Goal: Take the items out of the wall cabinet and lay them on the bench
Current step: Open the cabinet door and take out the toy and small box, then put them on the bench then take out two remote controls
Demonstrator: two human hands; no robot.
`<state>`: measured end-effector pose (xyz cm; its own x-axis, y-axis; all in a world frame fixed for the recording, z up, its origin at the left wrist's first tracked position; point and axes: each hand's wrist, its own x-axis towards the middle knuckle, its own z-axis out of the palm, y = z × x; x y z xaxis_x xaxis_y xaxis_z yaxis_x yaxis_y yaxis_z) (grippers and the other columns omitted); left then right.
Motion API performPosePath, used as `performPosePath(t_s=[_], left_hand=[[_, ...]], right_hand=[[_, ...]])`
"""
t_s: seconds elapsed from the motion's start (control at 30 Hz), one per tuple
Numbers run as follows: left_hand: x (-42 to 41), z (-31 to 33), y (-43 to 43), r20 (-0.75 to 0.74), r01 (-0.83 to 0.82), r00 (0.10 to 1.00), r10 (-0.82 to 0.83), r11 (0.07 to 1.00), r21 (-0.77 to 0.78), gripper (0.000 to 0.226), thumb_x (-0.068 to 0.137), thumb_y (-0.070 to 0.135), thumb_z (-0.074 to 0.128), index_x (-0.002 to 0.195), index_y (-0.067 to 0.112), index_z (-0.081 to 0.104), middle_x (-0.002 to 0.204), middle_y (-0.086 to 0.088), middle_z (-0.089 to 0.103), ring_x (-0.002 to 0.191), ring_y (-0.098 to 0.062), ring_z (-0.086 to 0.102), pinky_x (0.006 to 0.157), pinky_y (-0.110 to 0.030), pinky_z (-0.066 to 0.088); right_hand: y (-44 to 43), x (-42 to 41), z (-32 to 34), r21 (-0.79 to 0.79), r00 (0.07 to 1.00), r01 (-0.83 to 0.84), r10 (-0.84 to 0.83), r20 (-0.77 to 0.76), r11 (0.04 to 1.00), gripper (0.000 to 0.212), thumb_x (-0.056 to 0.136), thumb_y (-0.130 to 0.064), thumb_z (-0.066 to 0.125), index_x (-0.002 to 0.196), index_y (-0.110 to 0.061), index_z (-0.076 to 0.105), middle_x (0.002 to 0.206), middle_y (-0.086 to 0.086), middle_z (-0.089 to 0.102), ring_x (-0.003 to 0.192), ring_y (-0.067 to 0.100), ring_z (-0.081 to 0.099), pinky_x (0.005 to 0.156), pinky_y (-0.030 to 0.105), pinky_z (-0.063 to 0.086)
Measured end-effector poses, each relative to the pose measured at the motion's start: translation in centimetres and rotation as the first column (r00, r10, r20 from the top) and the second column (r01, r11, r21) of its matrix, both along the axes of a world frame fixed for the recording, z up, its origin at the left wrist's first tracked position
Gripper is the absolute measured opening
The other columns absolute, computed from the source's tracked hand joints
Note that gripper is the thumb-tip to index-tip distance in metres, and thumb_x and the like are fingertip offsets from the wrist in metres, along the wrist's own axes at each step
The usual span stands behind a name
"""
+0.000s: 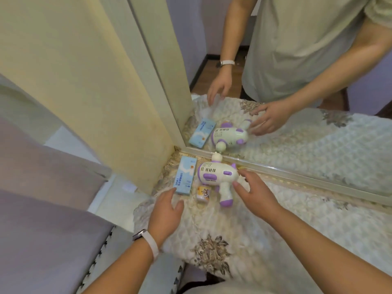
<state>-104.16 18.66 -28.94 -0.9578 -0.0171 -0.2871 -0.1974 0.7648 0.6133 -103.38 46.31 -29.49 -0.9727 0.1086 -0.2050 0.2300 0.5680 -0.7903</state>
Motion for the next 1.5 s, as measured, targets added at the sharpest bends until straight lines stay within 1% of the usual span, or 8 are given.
performPosePath(t_s=[0.13,0.23,0.47,0.67,0.8,1.03,1.2,1.5], left_hand=[[3.8,2.4,1.0,-0.075,-0.026,0.997,0.020,0.996,-0.084,0.048,0.095,0.028,0.056,0.141,0.018,0.047,0.141,-0.002,0.050,0.130,-0.018,0.045,0.100,-0.025,0.033],[6.7,4.0,1.3,-0.115,-0.001,0.993,-0.022,0.979,-0.202,0.048,0.097,0.034,0.051,0.143,0.021,0.046,0.148,0.004,0.045,0.136,-0.015,0.038,0.107,-0.027,0.029],[13.7,6.6,0.3,-0.201,-0.039,0.978,-0.050,0.909,-0.414,0.051,0.098,0.042,0.044,0.147,0.024,0.041,0.153,0.001,0.039,0.141,-0.019,0.034,0.113,-0.039,0.028],[20.3,9.3,-2.7,-0.296,-0.165,0.955,0.006,0.841,-0.515,0.049,0.094,0.045,0.041,0.134,0.022,0.056,0.136,-0.001,0.057,0.126,-0.023,0.051,0.105,-0.045,0.040],[24.4,10.9,-4.8,-0.376,-0.261,0.925,0.043,0.793,-0.551,0.047,0.091,0.042,0.044,0.127,0.018,0.061,0.125,-0.005,0.064,0.116,-0.026,0.058,0.099,-0.045,0.045],[34.2,12.6,-10.9,-0.428,-0.432,0.882,0.198,0.704,-0.564,0.044,0.093,0.042,0.050,0.129,0.019,0.059,0.128,-0.002,0.060,0.118,-0.024,0.054,0.101,-0.043,0.043],[44.2,13.9,-15.8,-0.459,-0.517,0.846,0.272,0.631,-0.578,0.043,0.091,0.041,0.047,0.127,0.021,0.061,0.125,0.002,0.063,0.116,-0.021,0.055,0.100,-0.041,0.042],[64.0,13.6,-23.9,-0.599,-0.769,0.639,0.482,0.402,-0.497,0.042,0.089,0.038,0.051,0.121,0.017,0.067,0.124,-0.002,0.066,0.118,-0.026,0.058,0.100,-0.042,0.042]], right_hand=[[0.5,1.8,2.4,0.207,0.977,-0.166,0.189,-0.094,0.964,0.047,0.094,-0.044,0.053,0.137,-0.026,0.050,0.140,-0.005,0.049,0.127,0.016,0.045,0.095,0.033,0.041],[0.4,3.1,4.1,0.340,0.920,-0.282,0.354,-0.171,0.897,0.044,0.094,-0.042,0.054,0.133,-0.022,0.054,0.137,-0.004,0.052,0.124,0.018,0.046,0.092,0.034,0.042],[-2.9,5.3,6.0,0.506,0.700,-0.518,0.682,-0.213,0.690,0.057,0.088,-0.054,0.037,0.129,-0.020,0.058,0.129,-0.001,0.058,0.114,0.023,0.055,0.085,0.039,0.051],[-7.9,7.4,7.8,0.589,0.469,-0.631,0.853,-0.230,0.506,0.048,0.090,-0.049,0.044,0.119,-0.016,0.062,0.120,0.006,0.063,0.105,0.029,0.060,0.077,0.045,0.054],[-11.7,9.3,9.5,0.636,0.334,-0.656,0.912,-0.238,0.406,0.047,0.091,-0.049,0.043,0.121,-0.019,0.061,0.123,0.004,0.063,0.109,0.026,0.059,0.079,0.042,0.054],[-21.8,15.3,11.9,0.687,0.070,-0.690,0.965,-0.253,0.230,0.047,0.093,-0.048,0.044,0.128,-0.020,0.057,0.127,0.001,0.060,0.116,0.023,0.054,0.090,0.039,0.049],[-30.2,23.1,13.2,0.714,-0.053,-0.679,0.960,-0.277,0.168,0.048,0.091,-0.050,0.044,0.125,-0.020,0.059,0.122,0.001,0.060,0.112,0.024,0.055,0.084,0.038,0.048],[-43.8,39.9,14.6,0.762,-0.356,-0.648,0.888,-0.292,-0.009,0.045,0.090,-0.047,0.047,0.121,-0.017,0.062,0.120,0.005,0.062,0.107,0.026,0.056,0.079,0.039,0.050]])
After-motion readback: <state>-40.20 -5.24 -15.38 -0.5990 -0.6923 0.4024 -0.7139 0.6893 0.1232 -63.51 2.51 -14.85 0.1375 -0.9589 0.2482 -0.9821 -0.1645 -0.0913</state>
